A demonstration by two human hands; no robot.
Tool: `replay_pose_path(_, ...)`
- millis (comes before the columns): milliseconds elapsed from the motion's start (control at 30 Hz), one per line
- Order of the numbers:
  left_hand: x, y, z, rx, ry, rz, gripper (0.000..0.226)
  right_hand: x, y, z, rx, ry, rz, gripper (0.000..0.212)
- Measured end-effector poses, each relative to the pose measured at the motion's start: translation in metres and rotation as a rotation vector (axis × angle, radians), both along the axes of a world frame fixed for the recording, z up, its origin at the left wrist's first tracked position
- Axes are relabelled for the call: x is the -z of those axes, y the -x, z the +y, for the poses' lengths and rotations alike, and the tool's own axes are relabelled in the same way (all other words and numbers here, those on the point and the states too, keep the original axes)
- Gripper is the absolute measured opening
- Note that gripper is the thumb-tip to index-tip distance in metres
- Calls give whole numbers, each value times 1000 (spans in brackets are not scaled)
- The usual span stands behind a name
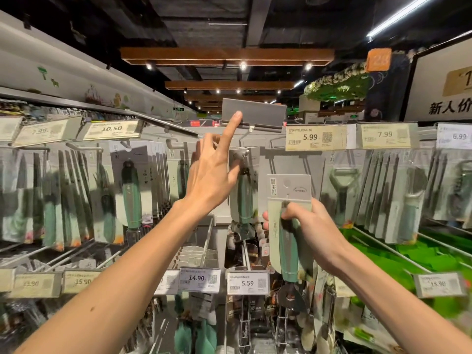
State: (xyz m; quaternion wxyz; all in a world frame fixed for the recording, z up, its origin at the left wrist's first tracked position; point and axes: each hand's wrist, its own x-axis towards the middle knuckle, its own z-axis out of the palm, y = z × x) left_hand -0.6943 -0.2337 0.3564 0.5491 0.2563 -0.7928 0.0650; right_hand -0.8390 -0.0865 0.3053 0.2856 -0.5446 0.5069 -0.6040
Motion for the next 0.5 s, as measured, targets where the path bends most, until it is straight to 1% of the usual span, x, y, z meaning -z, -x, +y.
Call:
replay_pose_path(67,-2,-8,5,75,-16,-16,80,-4,-3,-5,30,24,3,19)
replay_pose_path(133,-5,-16,12,218,-90,-45,64,-10,-6,-13,75,78,42,16)
replay_pose_path(200,-7,-20,22,309,-216,-57,60,-16,-11,-19,81,128,61,14)
replay_pose_path(267,-7,-20,27,332,-282,-59,68,-21,-14,-26,81,156,83,13)
replay_pose_path(367,-7,-18,27,306,-256,-83,89,-26,-16,-35,92,173,101,14)
replay_pose_path(433,-8,-18,25,296,-238,-100,94,-30,-18,-41,89,172,87,15)
replay_pose_path(500,-8,-17,24,281,-218,-98,92,-35,-20,-46,76,166,66,15)
